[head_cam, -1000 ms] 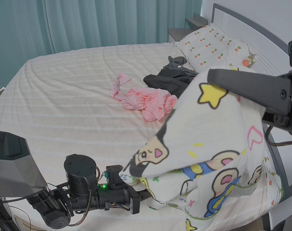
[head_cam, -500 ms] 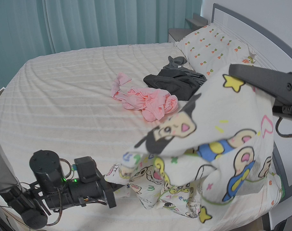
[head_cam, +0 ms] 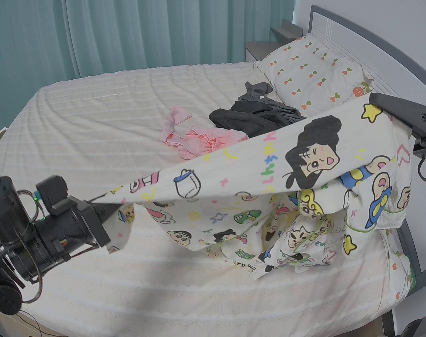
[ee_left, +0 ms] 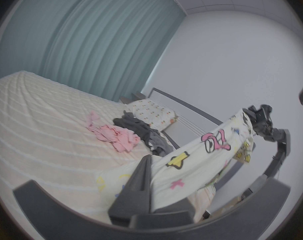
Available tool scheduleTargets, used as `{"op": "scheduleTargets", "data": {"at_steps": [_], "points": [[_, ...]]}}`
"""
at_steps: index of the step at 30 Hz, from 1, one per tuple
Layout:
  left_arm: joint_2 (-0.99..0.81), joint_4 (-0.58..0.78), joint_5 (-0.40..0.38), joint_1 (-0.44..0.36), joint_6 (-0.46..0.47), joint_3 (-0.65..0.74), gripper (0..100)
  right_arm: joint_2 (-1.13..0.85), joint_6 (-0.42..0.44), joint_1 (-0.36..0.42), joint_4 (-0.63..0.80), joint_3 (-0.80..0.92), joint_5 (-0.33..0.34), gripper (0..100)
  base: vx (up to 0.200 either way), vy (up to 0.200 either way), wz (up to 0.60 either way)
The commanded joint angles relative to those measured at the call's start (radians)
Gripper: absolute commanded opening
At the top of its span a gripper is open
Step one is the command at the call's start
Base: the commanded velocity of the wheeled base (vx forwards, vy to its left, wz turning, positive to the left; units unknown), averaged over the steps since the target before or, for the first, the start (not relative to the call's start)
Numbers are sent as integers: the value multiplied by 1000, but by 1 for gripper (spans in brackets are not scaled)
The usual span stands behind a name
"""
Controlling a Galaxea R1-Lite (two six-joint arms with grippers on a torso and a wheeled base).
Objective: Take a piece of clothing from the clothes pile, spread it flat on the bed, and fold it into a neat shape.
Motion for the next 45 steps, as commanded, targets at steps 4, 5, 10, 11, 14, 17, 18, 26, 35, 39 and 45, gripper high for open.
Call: {"op": "scheduleTargets", "data": {"at_steps": [4,5,10,11,14,17,18,26,35,39,45], "points": [[-342,453,286,52,64,-387,0,-28,-4,-62,-12,-36,4,0,0,0,0],[-348,462,293,52,72,-394,0,-30,-4,-62,-12,-41,4,0,0,0,0],[-373,460,315,52,199,-410,0,-53,-11,-27,-10,-77,10,0,0,0,0],[-379,457,329,51,225,-411,0,-62,-11,2,-3,-76,12,0,0,0,0],[-382,456,341,51,256,-410,0,-73,-14,33,2,-53,9,0,0,0,0],[-385,457,346,51,261,-404,0,-74,-14,38,5,-16,9,0,-67,0,0],[-385,457,346,51,261,-402,0,-74,-14,38,4,-7,9,0,-200,0,0],[-407,459,355,51,262,-367,0,-90,-14,41,4,30,16,0,-200,0,0],[-401,457,355,52,264,-347,0,-91,-14,41,4,50,27,0,-44,0,0],[-398,459,359,54,253,-350,0,-93,-14,41,4,58,27,0,0,0,0],[-388,459,356,61,251,-355,0,-93,-14,41,4,58,27,0,0,167,0]]}}
